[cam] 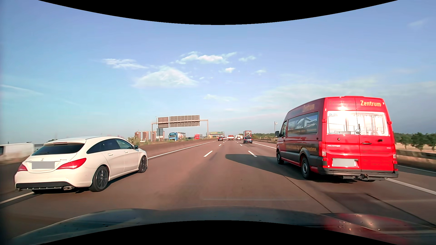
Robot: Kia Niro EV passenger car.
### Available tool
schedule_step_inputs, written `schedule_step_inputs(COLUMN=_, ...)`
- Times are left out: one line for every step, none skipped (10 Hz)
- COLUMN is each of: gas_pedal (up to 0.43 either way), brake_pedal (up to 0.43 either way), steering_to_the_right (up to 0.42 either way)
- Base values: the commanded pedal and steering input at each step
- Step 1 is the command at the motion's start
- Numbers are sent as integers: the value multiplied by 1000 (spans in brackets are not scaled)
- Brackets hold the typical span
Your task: Follow the waypoints while adhering to traffic rules and regulations
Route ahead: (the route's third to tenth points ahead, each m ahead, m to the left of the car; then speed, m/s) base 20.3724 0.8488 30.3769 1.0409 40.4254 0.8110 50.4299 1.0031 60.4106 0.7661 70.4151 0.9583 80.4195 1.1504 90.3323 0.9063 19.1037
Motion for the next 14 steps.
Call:
schedule_step_inputs(gas_pedal=169, brake_pedal=0, steering_to_the_right=-4)
schedule_step_inputs(gas_pedal=169, brake_pedal=0, steering_to_the_right=-4)
schedule_step_inputs(gas_pedal=169, brake_pedal=0, steering_to_the_right=-4)
schedule_step_inputs(gas_pedal=169, brake_pedal=0, steering_to_the_right=-4)
schedule_step_inputs(gas_pedal=169, brake_pedal=0, steering_to_the_right=-4)
schedule_step_inputs(gas_pedal=169, brake_pedal=0, steering_to_the_right=-4)
schedule_step_inputs(gas_pedal=169, brake_pedal=0, steering_to_the_right=-4)
schedule_step_inputs(gas_pedal=169, brake_pedal=0, steering_to_the_right=-4)
schedule_step_inputs(gas_pedal=169, brake_pedal=0, steering_to_the_right=-4)
schedule_step_inputs(gas_pedal=169, brake_pedal=0, steering_to_the_right=-4)
schedule_step_inputs(gas_pedal=169, brake_pedal=0, steering_to_the_right=-4)
schedule_step_inputs(gas_pedal=169, brake_pedal=0, steering_to_the_right=-4)
schedule_step_inputs(gas_pedal=169, brake_pedal=0, steering_to_the_right=-4)
schedule_step_inputs(gas_pedal=169, brake_pedal=0, steering_to_the_right=-4)
